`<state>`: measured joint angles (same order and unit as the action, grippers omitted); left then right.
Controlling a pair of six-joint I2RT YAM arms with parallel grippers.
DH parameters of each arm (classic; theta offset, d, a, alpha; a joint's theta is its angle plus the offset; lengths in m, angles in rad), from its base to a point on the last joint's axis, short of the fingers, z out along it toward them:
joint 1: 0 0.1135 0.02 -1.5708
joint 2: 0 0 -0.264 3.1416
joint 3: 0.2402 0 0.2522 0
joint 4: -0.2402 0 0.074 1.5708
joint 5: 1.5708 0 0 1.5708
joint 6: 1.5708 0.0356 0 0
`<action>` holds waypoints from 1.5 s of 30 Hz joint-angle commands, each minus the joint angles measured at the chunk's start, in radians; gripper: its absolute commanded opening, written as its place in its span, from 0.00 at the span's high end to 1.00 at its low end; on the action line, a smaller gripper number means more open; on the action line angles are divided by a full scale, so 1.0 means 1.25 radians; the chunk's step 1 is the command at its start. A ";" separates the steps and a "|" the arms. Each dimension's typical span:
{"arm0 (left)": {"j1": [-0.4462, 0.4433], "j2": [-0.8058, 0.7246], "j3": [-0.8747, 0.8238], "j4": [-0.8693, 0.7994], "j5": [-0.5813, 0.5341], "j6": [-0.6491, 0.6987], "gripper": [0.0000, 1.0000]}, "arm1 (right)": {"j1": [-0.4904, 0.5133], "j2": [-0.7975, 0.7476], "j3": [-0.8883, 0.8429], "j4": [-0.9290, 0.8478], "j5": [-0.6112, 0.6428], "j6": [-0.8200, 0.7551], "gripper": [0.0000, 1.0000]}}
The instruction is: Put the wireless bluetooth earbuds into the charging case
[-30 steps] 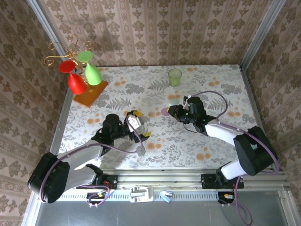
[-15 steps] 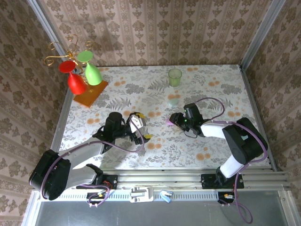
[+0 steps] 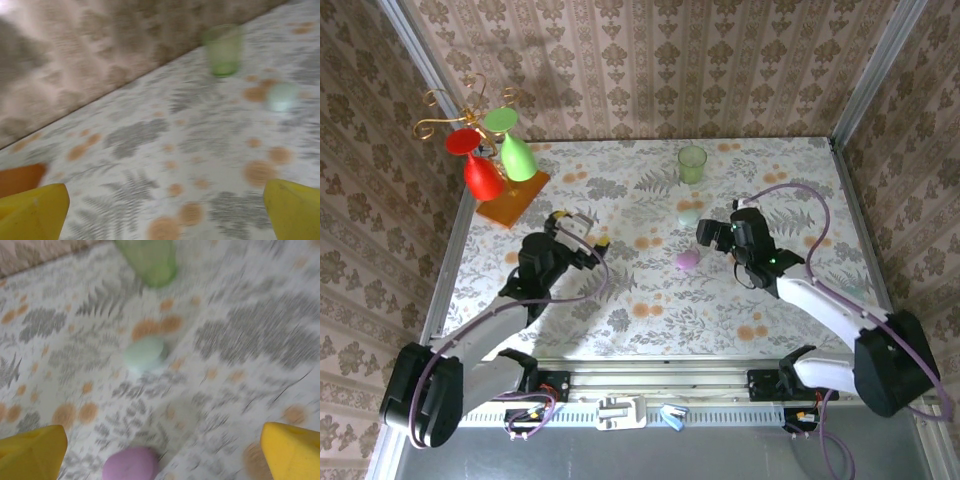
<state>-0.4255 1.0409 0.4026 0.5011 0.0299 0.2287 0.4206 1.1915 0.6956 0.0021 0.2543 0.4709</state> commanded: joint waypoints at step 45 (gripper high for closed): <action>0.317 0.413 -0.007 0.330 -0.077 -0.132 0.00 | -0.317 0.274 -0.239 0.703 -0.083 -0.330 0.00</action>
<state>-0.0257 1.5524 0.3878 0.8944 -0.0746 0.0731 0.0238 1.5272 0.3824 0.8364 0.1627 0.0772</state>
